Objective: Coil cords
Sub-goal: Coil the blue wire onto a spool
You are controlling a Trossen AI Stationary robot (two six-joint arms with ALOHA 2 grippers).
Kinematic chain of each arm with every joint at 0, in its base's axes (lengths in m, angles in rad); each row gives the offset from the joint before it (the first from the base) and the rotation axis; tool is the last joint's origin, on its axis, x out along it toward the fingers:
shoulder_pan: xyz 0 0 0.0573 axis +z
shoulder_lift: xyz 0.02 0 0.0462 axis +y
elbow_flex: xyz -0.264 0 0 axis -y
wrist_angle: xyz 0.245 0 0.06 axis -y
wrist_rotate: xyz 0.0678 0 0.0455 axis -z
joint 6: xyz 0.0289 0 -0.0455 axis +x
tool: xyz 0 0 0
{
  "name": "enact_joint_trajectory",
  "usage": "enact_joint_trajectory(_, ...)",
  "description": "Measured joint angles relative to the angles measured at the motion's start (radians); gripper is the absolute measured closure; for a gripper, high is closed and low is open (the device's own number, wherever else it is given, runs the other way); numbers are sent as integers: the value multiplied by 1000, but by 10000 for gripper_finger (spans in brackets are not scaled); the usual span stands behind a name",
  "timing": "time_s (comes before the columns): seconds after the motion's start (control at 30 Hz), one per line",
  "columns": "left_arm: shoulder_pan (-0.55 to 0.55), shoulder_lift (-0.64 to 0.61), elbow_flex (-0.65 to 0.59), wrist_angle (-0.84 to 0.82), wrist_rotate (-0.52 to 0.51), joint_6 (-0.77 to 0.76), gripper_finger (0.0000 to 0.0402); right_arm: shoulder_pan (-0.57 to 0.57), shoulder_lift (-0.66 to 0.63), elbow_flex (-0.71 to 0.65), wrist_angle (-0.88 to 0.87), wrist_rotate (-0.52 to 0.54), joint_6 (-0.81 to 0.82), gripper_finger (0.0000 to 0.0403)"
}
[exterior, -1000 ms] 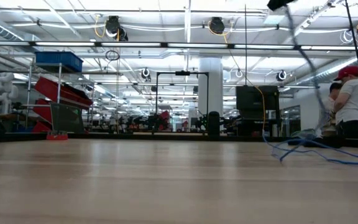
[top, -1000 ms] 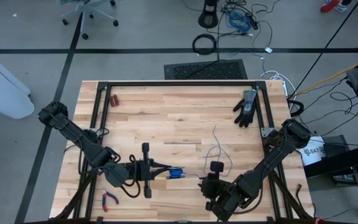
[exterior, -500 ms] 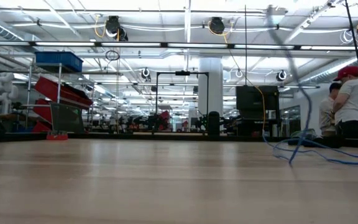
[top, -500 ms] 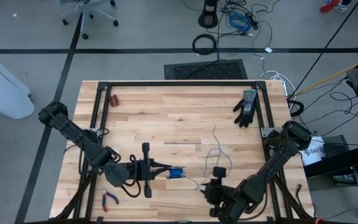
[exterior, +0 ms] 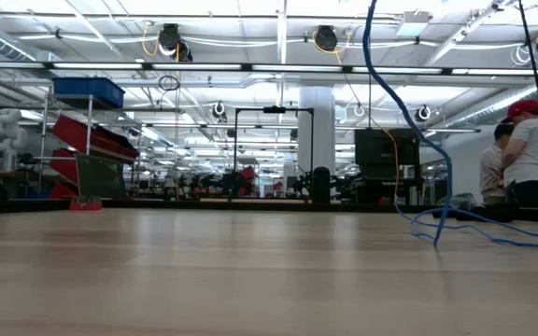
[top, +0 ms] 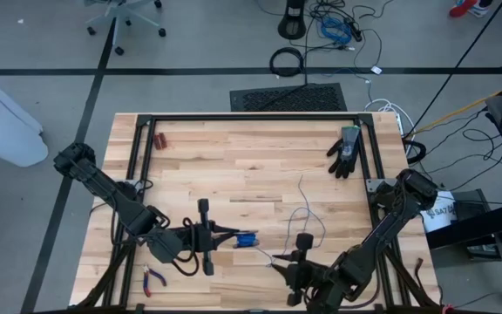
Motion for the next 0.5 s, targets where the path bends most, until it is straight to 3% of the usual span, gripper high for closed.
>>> enact_joint_trajectory(0.13,-1,0,0,1,0,-10,395,-24,0,0,133,-31,-93,309)
enact_joint_trajectory(0.3,-1,0,0,2,0,-11,395,-59,2,1,133,-49,-65,309)
enact_joint_trajectory(0.5,-1,0,0,2,5,-10,395,-61,9,0,118,25,-62,309)
